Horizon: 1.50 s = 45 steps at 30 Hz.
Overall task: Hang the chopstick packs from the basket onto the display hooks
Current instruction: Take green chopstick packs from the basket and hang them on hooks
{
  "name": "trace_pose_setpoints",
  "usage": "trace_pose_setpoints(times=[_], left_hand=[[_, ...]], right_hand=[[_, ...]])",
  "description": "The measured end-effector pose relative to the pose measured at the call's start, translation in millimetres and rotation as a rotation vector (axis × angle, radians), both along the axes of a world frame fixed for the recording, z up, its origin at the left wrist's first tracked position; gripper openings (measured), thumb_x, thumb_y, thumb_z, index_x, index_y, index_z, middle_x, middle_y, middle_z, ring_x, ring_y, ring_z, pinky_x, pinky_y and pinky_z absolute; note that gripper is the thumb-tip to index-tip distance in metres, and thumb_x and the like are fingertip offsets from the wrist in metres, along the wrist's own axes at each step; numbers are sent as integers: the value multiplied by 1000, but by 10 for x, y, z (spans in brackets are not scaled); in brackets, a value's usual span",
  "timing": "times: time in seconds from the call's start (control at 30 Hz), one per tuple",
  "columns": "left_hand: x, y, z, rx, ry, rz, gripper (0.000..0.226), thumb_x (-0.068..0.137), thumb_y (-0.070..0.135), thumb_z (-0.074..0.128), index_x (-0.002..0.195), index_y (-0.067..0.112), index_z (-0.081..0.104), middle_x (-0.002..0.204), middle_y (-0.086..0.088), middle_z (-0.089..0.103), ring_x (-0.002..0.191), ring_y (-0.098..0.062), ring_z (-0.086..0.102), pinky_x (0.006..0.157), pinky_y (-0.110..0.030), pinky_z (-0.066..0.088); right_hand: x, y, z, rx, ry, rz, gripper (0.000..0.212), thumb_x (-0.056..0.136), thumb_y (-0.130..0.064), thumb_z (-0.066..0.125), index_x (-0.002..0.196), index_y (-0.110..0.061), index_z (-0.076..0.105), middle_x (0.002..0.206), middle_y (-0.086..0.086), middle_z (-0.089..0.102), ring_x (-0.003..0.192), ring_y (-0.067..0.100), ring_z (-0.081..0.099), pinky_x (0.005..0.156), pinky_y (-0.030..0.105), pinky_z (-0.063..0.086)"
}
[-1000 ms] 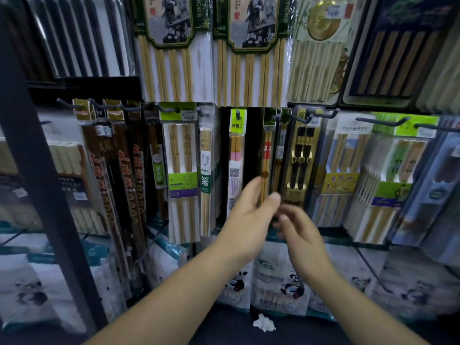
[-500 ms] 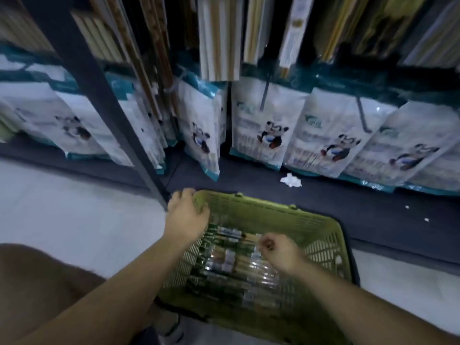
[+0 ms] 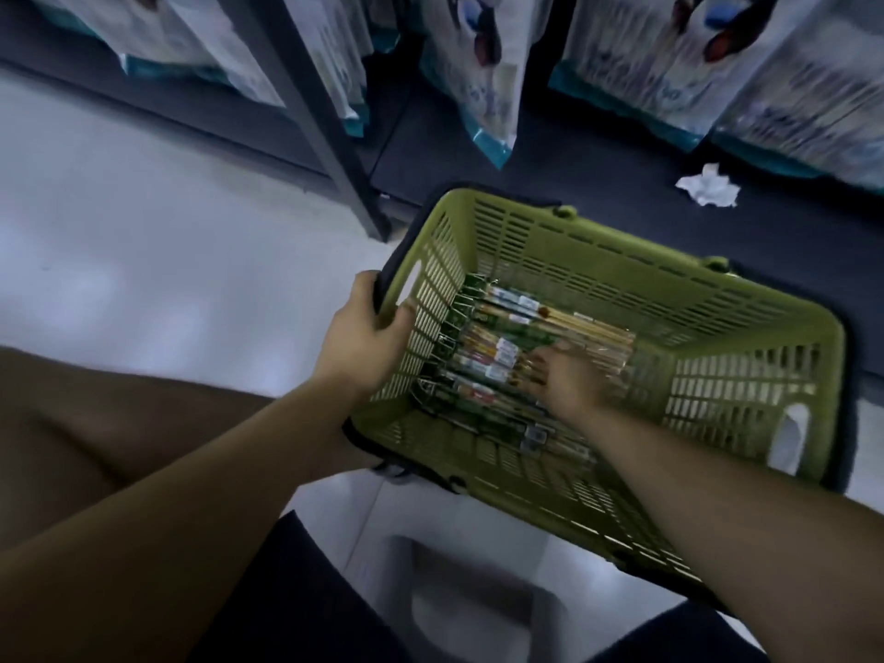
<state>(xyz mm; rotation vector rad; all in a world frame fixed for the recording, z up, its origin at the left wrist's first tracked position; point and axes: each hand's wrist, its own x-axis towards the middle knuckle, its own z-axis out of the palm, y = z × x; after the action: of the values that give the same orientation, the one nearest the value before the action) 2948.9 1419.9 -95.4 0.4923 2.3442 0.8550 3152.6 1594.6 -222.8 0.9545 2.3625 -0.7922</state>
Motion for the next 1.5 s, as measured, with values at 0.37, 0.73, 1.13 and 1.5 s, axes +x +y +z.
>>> trace_pose_setpoints(times=[0.37, 0.73, 1.13, 1.5], left_hand=[[-17, 51, -44, 18, 10, 29, 17, 96, 50, 56, 107, 39, 47, 85, 9, 67, 72, -5, 65, 61, -31, 54], [-32, 17, -1, 45, -61, 21, 19, 98, 42, 58, 113, 39, 47, 92, 2, 68, 78, -17, 69, 60, -30, 54], [305, 293, 322, 71, -167, -165, 38, 99, 43, 62, 128, 20, 59, 115, 4, 68, 106, -16, 65, 84, -26, 49], [405, 390, 481, 420, -728, 268, 25, 109, 22, 48, 116, 0, 59, 116, -26, 71, 104, -43, 72, 89, -59, 59]], right_hand=[[35, -39, -231, 175, 113, 51, 19, 92, -26, 70, 108, -16, 68, 100, 4, 58, 95, 27, 57, 67, 31, 34], [12, 22, 10, 161, 30, 110, 11, 97, -25, 61, 86, -22, 62, 84, -1, 56, 87, 23, 60, 65, 30, 37], [-358, 65, 1366, -337, 369, -258, 23, 95, -31, 69, 74, -23, 68, 54, -16, 61, 47, -6, 52, 45, 11, 33], [-546, -416, 1649, -725, 598, -707, 11, 85, -2, 78, 85, -9, 70, 66, 0, 74, 58, 10, 71, 55, 20, 56]])
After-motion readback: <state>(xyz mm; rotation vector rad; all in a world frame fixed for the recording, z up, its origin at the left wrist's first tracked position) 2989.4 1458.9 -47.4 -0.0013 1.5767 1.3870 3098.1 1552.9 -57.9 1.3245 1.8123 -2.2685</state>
